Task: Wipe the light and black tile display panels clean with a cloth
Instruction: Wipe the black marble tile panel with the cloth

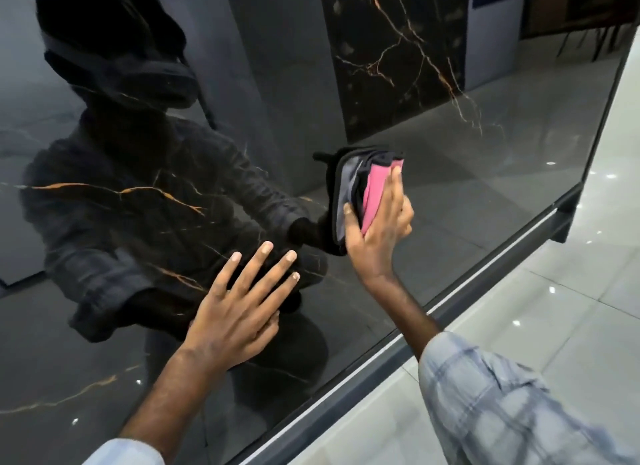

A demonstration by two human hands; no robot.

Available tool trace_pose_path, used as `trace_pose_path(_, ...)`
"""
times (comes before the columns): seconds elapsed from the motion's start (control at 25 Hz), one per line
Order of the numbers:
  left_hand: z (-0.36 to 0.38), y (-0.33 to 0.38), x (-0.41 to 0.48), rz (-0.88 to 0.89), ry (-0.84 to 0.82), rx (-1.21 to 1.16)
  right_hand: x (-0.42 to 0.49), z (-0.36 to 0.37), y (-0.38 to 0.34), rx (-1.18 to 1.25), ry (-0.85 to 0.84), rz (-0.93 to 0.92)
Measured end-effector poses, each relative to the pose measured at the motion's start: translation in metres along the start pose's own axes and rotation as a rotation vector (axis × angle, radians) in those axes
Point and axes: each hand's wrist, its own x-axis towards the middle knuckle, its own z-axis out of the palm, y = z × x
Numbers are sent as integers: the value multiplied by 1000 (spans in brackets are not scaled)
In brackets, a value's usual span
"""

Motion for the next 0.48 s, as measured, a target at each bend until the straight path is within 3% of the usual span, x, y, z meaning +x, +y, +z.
trace_pose_path(0.08, 3, 2, -2, -7, 21, 8, -64, 5, 30, -8, -91, 85)
trace_pose_path(0.12, 4, 3, -3, -10, 29, 6, -101, 6, 46, -8, -131, 224)
trace_pose_path(0.24, 4, 2, -3, -8, 31, -8, -149, 16, 68, 106, -135, 949)
trace_pose_path(0.32, 5, 2, -3, -9, 44, -16, -127, 19, 53, 65, -137, 1209)
trace_pose_path(0.36, 5, 2, -2, -11, 49, -18, -109, 17, 37, 14, -147, 1171)
trace_pose_path(0.4, 5, 3, -2, -16, 49, -22, -93, 14, 21, -36, -151, 1003)
trace_pose_path(0.48, 6, 3, -3, -24, 58, -33, -72, 7, -8, -80, -149, 459)
